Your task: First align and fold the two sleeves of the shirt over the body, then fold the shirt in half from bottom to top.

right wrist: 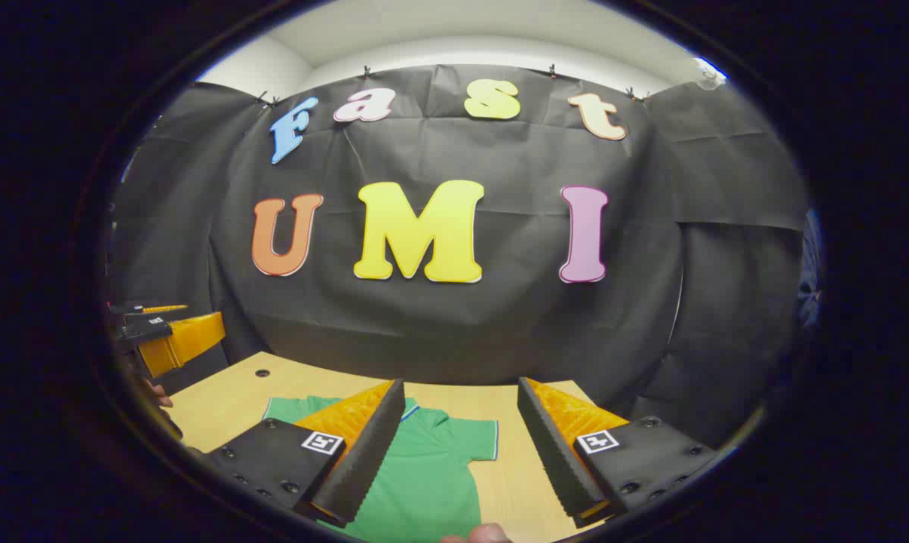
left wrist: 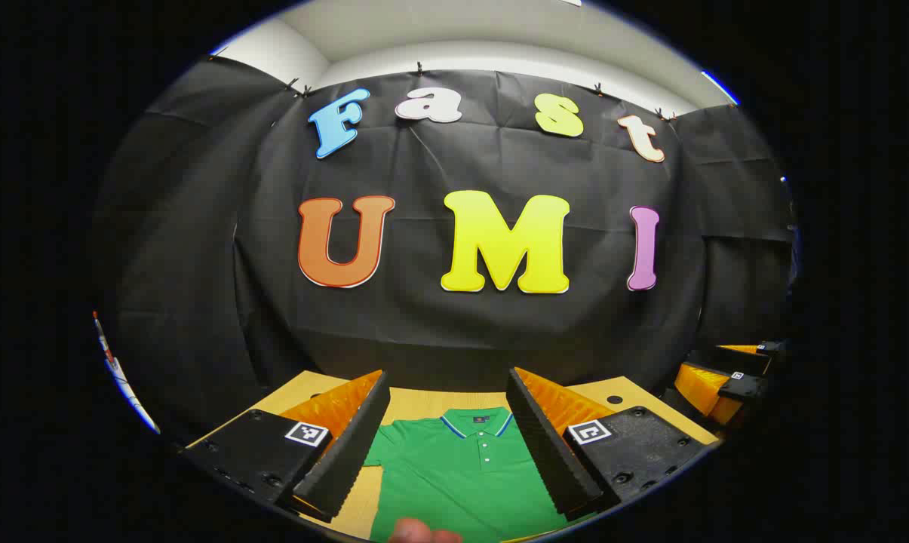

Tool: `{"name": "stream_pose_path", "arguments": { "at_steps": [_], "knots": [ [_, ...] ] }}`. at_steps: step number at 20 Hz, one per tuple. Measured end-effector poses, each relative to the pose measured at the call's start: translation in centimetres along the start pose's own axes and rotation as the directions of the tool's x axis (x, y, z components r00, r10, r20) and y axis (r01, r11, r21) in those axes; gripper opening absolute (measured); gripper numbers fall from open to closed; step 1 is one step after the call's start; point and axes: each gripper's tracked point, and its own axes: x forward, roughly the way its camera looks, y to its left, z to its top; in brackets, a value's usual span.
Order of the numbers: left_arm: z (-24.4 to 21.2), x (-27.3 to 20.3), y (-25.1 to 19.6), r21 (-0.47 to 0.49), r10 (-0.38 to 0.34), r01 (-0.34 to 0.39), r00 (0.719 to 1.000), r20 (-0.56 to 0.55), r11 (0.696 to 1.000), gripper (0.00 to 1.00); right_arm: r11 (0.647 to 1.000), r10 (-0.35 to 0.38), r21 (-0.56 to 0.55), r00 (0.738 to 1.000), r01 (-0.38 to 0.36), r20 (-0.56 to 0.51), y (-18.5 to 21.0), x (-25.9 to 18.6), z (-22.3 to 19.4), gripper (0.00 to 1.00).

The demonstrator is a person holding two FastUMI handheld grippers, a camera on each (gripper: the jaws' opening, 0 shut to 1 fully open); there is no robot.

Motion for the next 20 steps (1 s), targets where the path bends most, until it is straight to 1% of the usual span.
{"name": "stream_pose_path", "arguments": {
  "at_steps": [1,2,4,5,6,9,12,15,18,20],
  "knots": [
    [0.2,-0.1,0.1,-0.004,0.007,-0.007,1.0,-0.002,1.0,0.99,1.0,0.009,0.004,1.0,-0.009,0.001,0.2,0.1,0.0,0.96],
    [0.4,-0.2,0.4,-0.006,0.015,-0.015,1.0,0.002,1.0,0.99,1.0,0.016,0.005,1.0,-0.016,0.0,0.5,0.2,0.2,0.91],
    [0.8,-0.5,1.2,-0.003,0.036,-0.035,0.999,0.009,0.999,0.99,0.999,0.034,0.007,0.999,-0.034,0.003,1.3,0.2,0.6,0.91],
    [0.9,-0.7,1.7,-0.001,0.046,-0.046,0.999,0.006,0.999,0.99,0.999,0.043,0.006,0.999,-0.043,0.005,1.6,0.4,0.8,0.96],
    [1.0,-0.9,2.2,0.001,0.056,-0.056,0.998,0.007,0.998,0.99,0.999,0.052,0.007,0.999,-0.052,0.007,2.0,0.4,1.1,0.91],
    [1.9,-1.3,3.4,0.009,0.084,-0.085,0.996,0.029,0.996,0.99,0.998,0.061,0.015,0.998,-0.061,0.011,2.6,0.7,1.5,0.91],
    [2.3,-1.4,3.7,0.023,0.087,-0.088,0.995,0.042,0.996,0.99,0.998,0.063,0.019,0.998,-0.063,0.005,2.9,1.0,1.3,0.91],
    [2.1,-1.4,3.6,0.028,0.073,-0.074,0.997,0.04,0.997,0.99,0.998,0.061,0.02,0.998,-0.061,-0.025,2.9,1.1,0.4,0.91],
    [1.8,-1.2,3.1,0.037,0.056,-0.058,0.997,0.045,0.998,0.99,0.999,0.046,0.011,0.997,-0.045,-0.062,2.2,1.2,-0.4,0.91],
    [1.5,-0.9,2.6,0.033,0.042,-0.043,0.998,0.044,0.999,0.99,1.0,0.023,0.01,0.998,-0.022,-0.064,1.4,1.1,-0.4,0.91]
  ]
}}
